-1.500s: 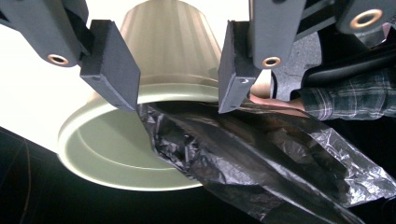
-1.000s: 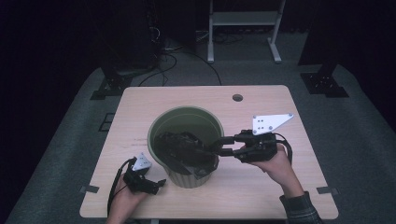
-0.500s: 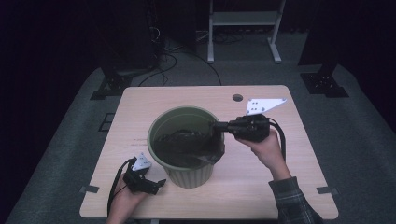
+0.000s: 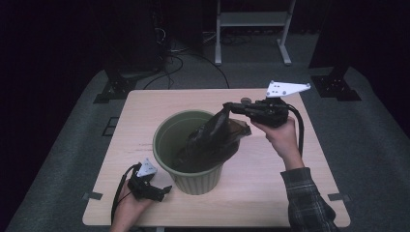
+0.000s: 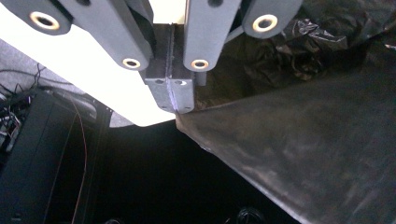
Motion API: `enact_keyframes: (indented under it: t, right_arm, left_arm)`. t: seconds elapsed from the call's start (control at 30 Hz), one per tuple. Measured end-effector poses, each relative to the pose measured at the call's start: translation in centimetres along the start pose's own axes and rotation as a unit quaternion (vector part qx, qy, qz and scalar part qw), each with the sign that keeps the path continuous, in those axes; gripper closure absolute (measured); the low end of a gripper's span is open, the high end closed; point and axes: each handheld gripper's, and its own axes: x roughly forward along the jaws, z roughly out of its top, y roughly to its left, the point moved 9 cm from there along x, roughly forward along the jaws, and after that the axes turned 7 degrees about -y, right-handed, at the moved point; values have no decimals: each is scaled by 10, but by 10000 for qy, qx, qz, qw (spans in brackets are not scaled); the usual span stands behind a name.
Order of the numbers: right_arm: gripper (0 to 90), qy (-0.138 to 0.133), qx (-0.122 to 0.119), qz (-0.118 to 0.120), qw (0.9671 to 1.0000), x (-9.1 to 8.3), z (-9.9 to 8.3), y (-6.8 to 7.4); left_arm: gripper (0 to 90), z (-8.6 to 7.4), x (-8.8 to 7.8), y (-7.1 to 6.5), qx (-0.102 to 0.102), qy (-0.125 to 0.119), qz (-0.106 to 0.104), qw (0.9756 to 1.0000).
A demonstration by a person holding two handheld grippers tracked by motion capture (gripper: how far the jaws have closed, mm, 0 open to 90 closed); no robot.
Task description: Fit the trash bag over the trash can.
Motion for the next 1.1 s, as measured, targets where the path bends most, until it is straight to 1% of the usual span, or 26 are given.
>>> enact_keyframes:
  t: [0.03,0.07,0.17,0.2,0.33,0.4,0.47,0.57,0.6,0.63,0.7,0.73,0.8,0.83,0.93,1.0,1.03,1.07,1.1]
  right_arm:
    - [900,8,29,-16,10000,-3,-3,-1]
    - [900,29,88,-36,10000,-8,-10,-3]
    - [900,74,178,-65,9998,-16,-21,-6]
    - [900,103,217,-97,9997,-20,-27,-8]
    - [900,130,320,-170,9993,-29,-37,-13]
    - [900,179,301,-266,9990,-34,-42,-16]
    - [900,140,361,-293,9988,-39,-45,-19]
    - [900,141,416,-303,9986,-42,-49,-20]
    - [900,139,417,-298,9986,-43,-49,-20]
    - [900,141,418,-285,9986,-43,-49,-19]
    - [900,151,401,-270,9987,-42,-49,-18]
    - [900,152,405,-260,9987,-41,-50,-18]
    - [900,179,422,-250,9986,-41,-51,-18]
    - [900,184,430,-250,9986,-40,-51,-18]
    - [900,184,442,-239,9986,-40,-51,-19]
    - [900,190,435,-235,9986,-40,-51,-19]
    - [900,202,434,-231,9986,-40,-51,-19]
    - [900,217,424,-239,9986,-39,-51,-19]
    - [900,218,424,-235,9986,-39,-51,-18]
  left_arm:
    - [0,0,0,0,2,0,3,10000]
    - [0,0,0,0,3,0,1,10000]
    - [0,-1,-1,0,16,4,-23,10000]
    - [0,-1,-2,0,1,-3,-29,10000]
    - [0,-3,-5,2,-64,-56,-55,9999]
    - [0,-4,-8,4,-67,-49,-31,10000]
    - [0,-5,-10,5,-44,-42,-43,10000]
    - [0,0,-16,5,-73,-220,-84,9997]
    - [0,2,-17,5,-64,-241,-99,9996]
    - [0,5,-20,3,-73,-253,-172,9995]
    - [0,7,-23,2,-67,-231,-237,9994]
    - [0,8,-25,0,-25,-243,-326,9992]
    - [0,14,-29,-4,7,-334,-470,9983]
    - [0,17,-32,-5,45,-380,-514,9979]
    - [0,28,-41,-8,72,-546,-630,9965]
    - [0,35,-47,-10,114,-603,-685,9958]
    - [0,38,-50,-11,156,-639,-725,9952]
    - [0,41,-53,-12,152,-675,-770,9946]
    - [0,46,-58,-14,174,-734,-847,9935]
